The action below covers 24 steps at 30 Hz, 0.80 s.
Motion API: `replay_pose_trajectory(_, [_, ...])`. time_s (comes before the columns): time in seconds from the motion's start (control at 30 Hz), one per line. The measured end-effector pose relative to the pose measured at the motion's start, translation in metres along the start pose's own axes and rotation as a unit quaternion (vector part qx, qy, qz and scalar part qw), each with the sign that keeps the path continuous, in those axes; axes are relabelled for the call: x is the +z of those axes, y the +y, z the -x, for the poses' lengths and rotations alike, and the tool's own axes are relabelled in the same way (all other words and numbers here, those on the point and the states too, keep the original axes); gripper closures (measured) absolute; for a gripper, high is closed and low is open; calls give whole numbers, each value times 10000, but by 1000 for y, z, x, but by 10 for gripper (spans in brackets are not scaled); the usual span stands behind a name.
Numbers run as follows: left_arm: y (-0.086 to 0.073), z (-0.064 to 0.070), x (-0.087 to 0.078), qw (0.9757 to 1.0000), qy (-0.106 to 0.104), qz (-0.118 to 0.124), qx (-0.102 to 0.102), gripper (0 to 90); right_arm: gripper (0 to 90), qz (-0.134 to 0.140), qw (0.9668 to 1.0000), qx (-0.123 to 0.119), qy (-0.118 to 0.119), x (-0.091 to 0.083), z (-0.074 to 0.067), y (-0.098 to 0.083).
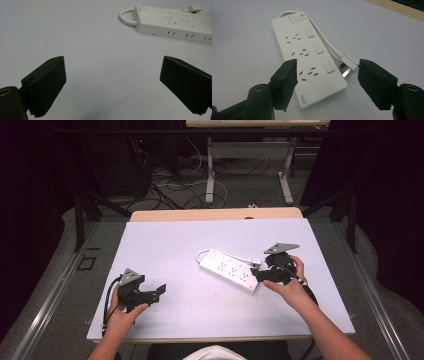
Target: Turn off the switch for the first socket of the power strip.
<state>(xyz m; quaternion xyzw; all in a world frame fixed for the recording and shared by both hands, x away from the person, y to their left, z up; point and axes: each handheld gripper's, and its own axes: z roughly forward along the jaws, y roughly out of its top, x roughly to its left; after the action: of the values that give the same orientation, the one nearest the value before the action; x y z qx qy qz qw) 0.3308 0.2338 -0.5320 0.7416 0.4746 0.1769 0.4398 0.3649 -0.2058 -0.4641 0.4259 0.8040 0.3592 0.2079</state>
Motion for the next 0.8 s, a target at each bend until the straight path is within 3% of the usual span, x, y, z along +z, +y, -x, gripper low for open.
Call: replay_pose_trajectory(0.8, [0,0,1,10000,16,46,-14,68,326,-281,9993,-221,53,18,2,26])
